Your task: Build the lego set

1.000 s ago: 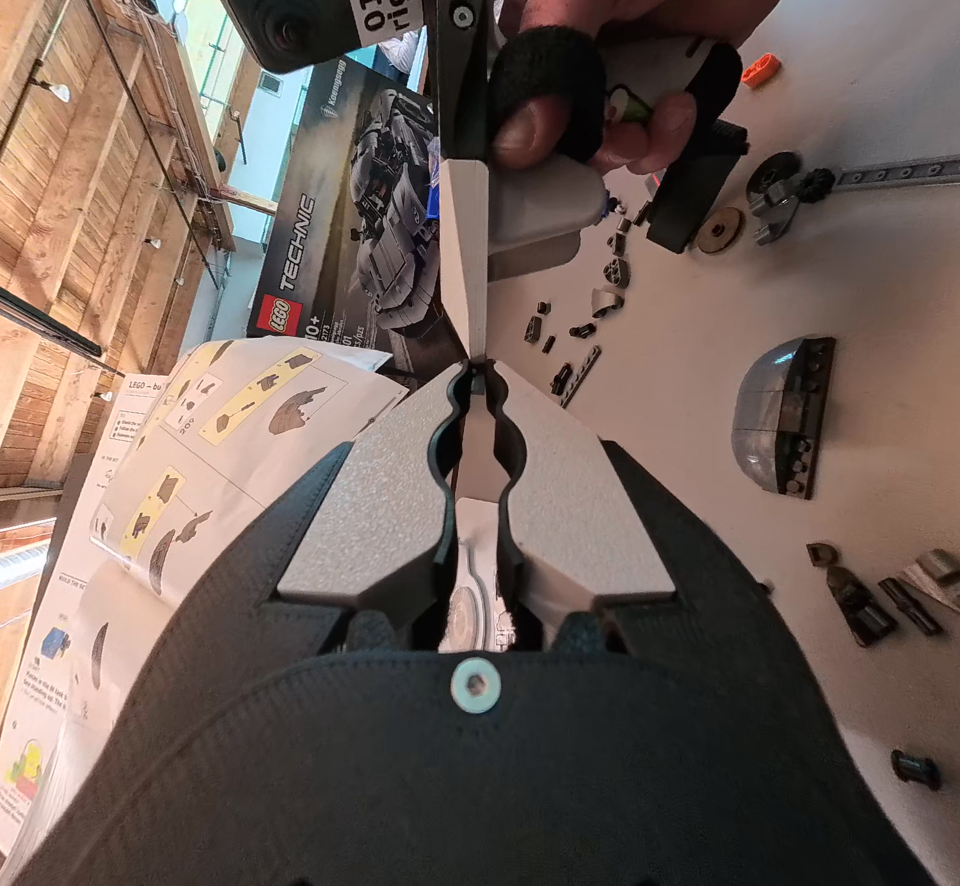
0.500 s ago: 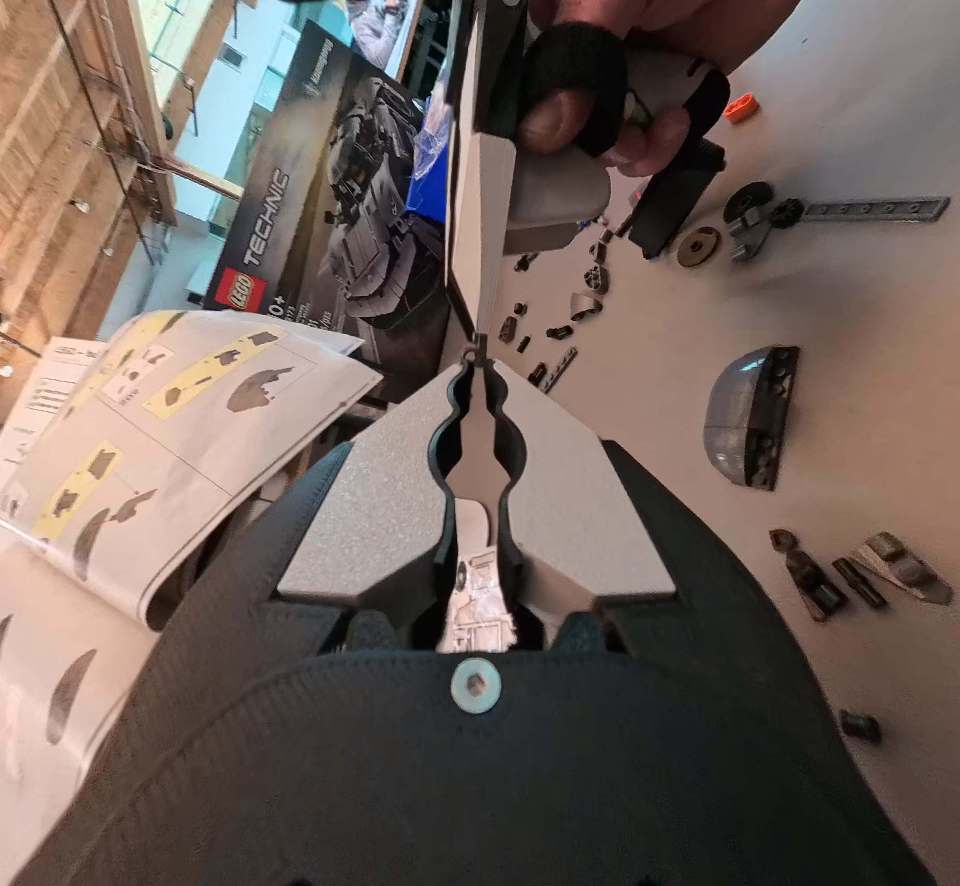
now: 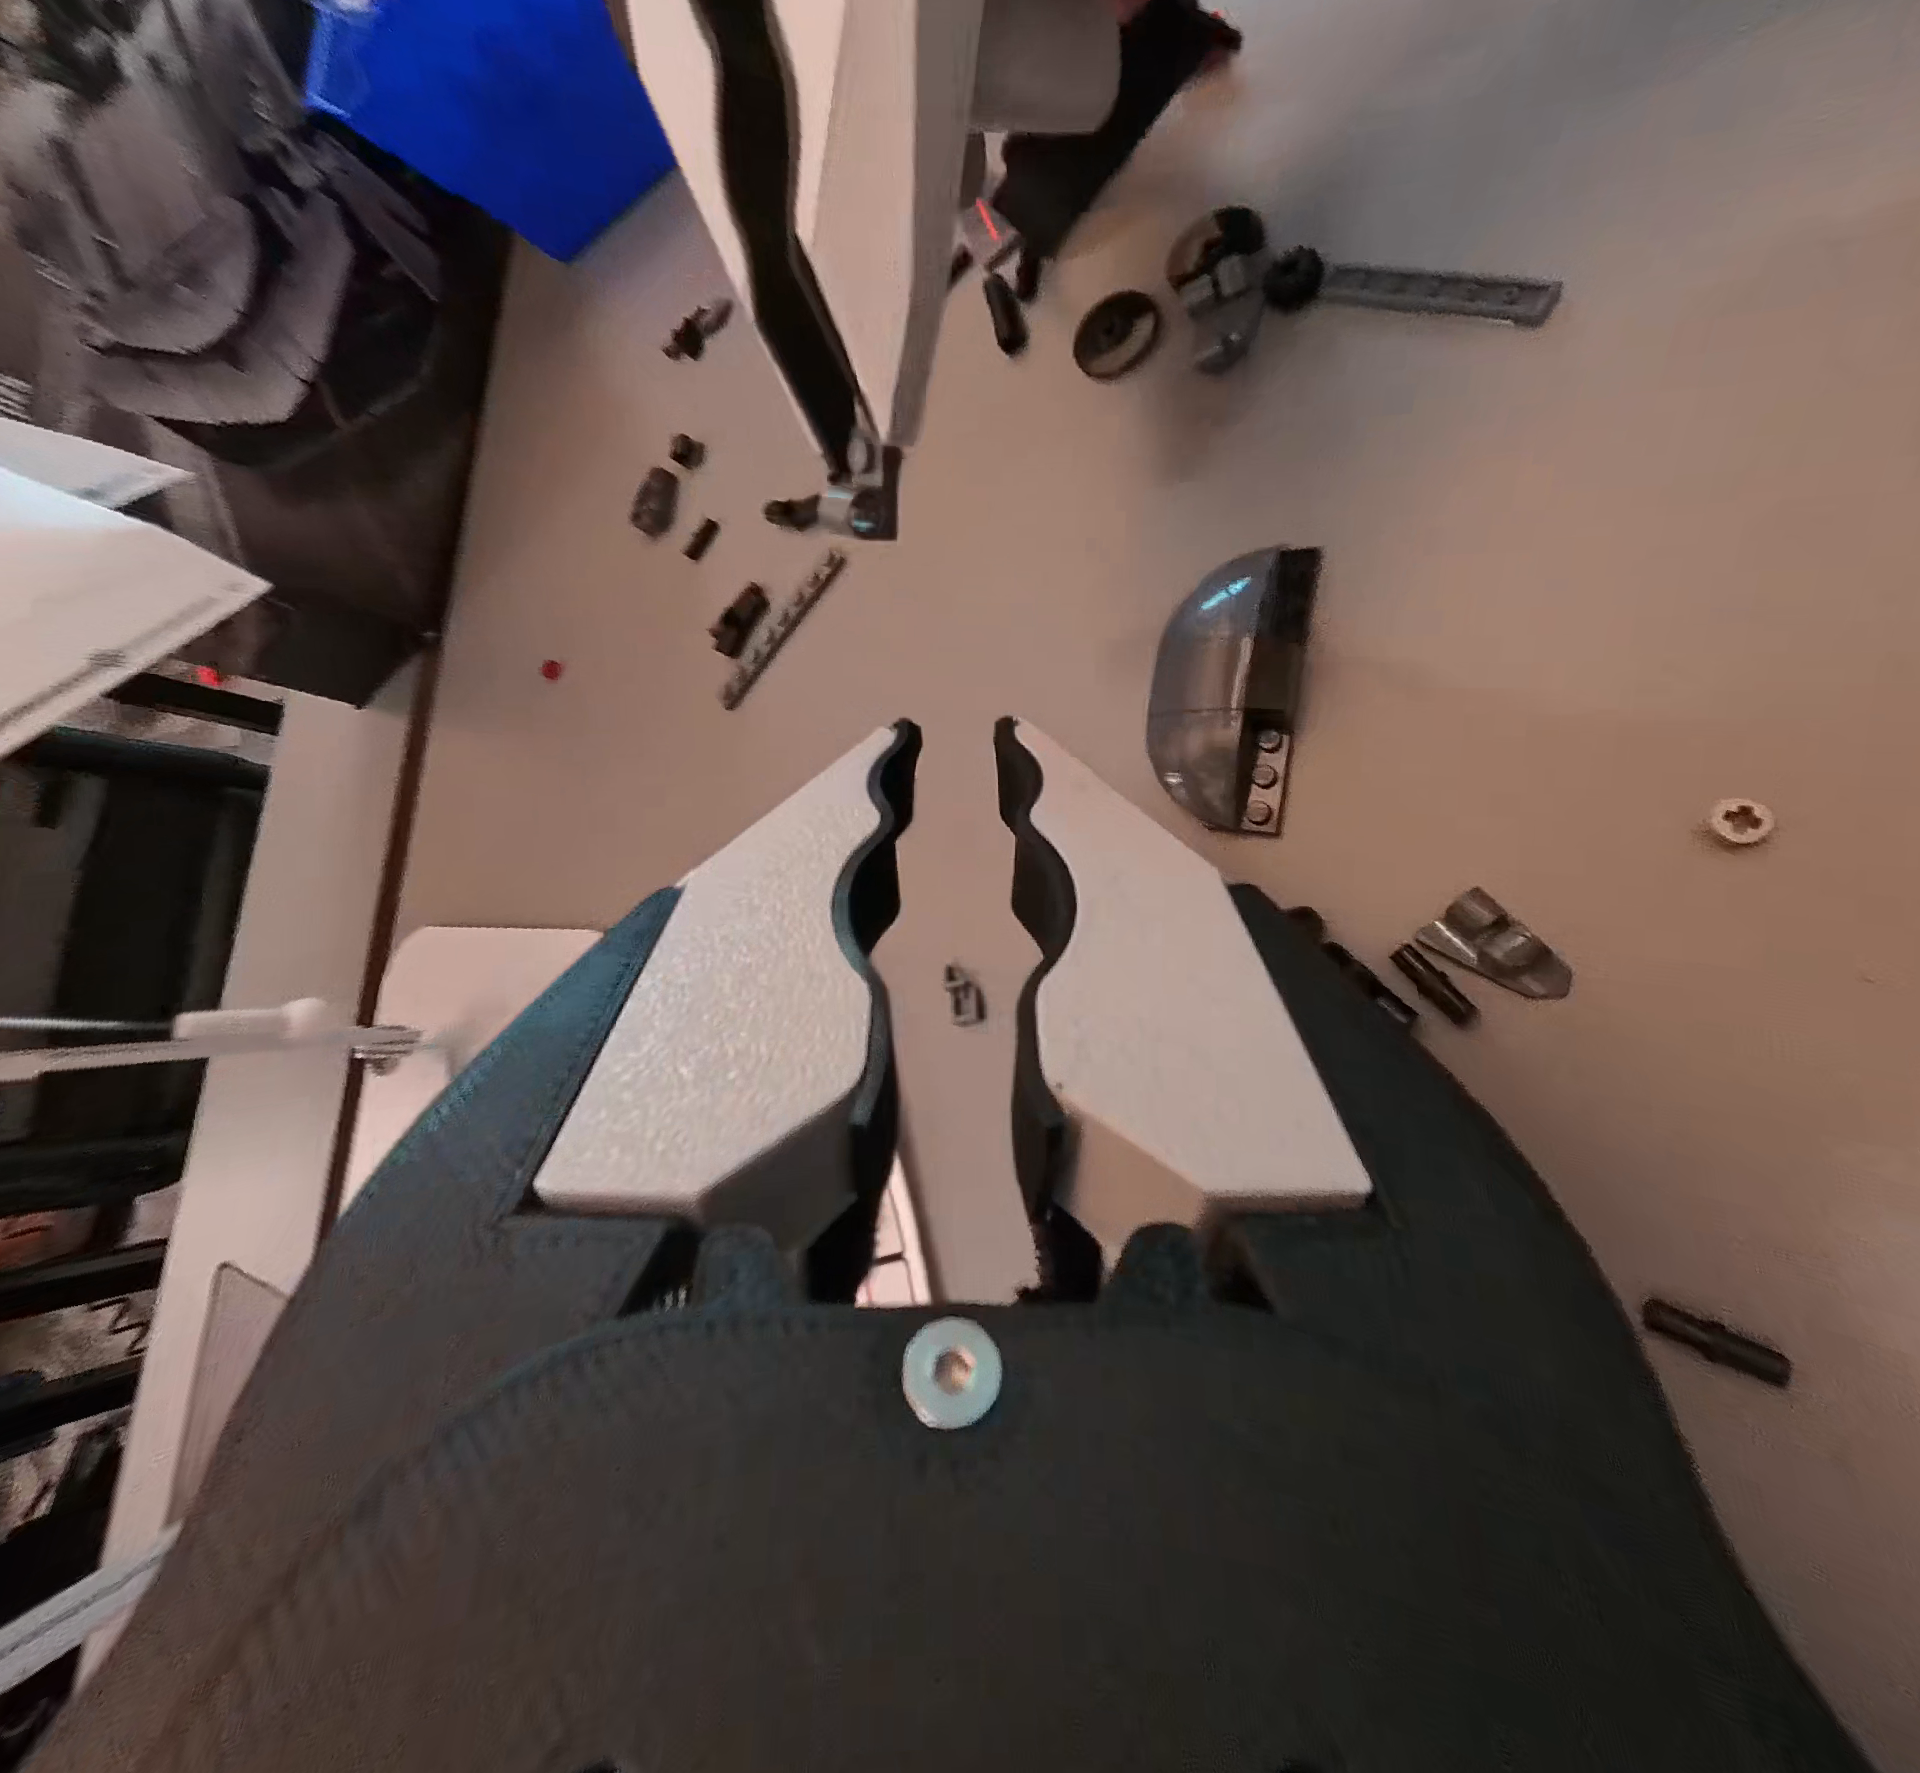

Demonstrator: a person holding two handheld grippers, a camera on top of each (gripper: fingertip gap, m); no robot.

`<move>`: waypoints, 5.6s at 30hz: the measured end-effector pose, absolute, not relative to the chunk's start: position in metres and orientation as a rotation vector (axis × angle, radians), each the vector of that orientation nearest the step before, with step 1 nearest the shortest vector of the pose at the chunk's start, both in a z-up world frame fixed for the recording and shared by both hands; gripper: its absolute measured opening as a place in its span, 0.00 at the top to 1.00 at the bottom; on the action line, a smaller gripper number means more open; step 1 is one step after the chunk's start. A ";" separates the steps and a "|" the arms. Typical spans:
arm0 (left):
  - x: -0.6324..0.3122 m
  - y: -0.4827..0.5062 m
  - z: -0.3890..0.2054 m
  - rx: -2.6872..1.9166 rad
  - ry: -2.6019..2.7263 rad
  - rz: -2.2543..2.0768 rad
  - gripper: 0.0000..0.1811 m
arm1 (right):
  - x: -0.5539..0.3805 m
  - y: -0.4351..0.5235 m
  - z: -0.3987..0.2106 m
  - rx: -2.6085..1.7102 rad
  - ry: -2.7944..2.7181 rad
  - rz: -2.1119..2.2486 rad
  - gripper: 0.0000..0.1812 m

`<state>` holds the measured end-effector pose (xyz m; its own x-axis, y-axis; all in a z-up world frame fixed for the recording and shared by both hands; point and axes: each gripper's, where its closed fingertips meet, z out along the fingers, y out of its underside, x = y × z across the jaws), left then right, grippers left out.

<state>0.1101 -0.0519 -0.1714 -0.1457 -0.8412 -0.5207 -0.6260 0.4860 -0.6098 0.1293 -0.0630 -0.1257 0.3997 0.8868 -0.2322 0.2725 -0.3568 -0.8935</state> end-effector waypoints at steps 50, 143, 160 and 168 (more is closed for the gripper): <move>0.114 -0.080 -0.222 -1.390 2.091 -0.478 0.96 | 0.131 -0.115 -0.219 -2.150 -1.571 0.549 0.97; 0.100 -0.109 -0.222 -1.457 2.209 -0.704 0.84 | 0.124 -0.106 -0.218 -1.958 -1.722 0.229 1.00; 0.100 -0.109 -0.222 -1.454 2.213 -0.684 0.84 | 0.123 -0.106 -0.219 -2.029 -1.689 0.224 1.00; 0.100 -0.109 -0.222 -1.450 2.210 -0.674 0.84 | 0.122 -0.104 -0.219 -2.128 -1.618 0.239 1.00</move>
<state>0.1003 -0.1087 -0.2218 -0.3742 -0.9243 -0.0746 -0.7256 0.3419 -0.5972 0.1223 -0.1042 -0.2191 0.2954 0.9461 0.1326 0.8673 -0.2074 -0.4525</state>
